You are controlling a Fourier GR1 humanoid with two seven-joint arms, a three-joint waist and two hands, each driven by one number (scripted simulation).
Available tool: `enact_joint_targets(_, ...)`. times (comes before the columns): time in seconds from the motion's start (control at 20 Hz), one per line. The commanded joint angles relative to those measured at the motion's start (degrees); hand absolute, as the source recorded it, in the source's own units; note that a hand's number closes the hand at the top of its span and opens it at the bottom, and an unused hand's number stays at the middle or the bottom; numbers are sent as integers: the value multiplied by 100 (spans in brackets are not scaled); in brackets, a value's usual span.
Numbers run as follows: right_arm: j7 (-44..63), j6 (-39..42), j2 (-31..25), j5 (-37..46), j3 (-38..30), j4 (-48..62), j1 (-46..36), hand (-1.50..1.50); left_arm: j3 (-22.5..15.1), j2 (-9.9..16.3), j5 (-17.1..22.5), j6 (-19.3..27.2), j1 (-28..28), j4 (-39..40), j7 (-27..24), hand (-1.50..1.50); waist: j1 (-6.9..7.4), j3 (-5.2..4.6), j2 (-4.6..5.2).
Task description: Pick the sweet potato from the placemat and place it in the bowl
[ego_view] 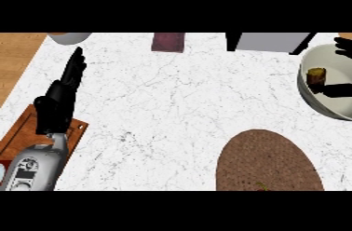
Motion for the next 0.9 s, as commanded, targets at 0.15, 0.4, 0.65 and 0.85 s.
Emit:
enact_joint_targets(0.15,-261,933,-744,-443,-484,562,-119,-150,164,166,61,-119,5,-60,-7,0,-77,-3,-12)
enact_joint_targets(0.4,-383,1681,-1197,-686,-722,804,66,-150,178,215,93,-170,224,-348,154,0,-62,4,-44)
enact_joint_targets(0.65,-764,2763,-1659,-901,-890,908,412,-150,208,125,49,-72,125,-269,110,0,-185,4,-52)
enact_joint_targets(0.85,-1212,3271,-1706,-887,-811,844,903,-150,34,-99,-171,146,152,-120,72,0,-268,13,-55)
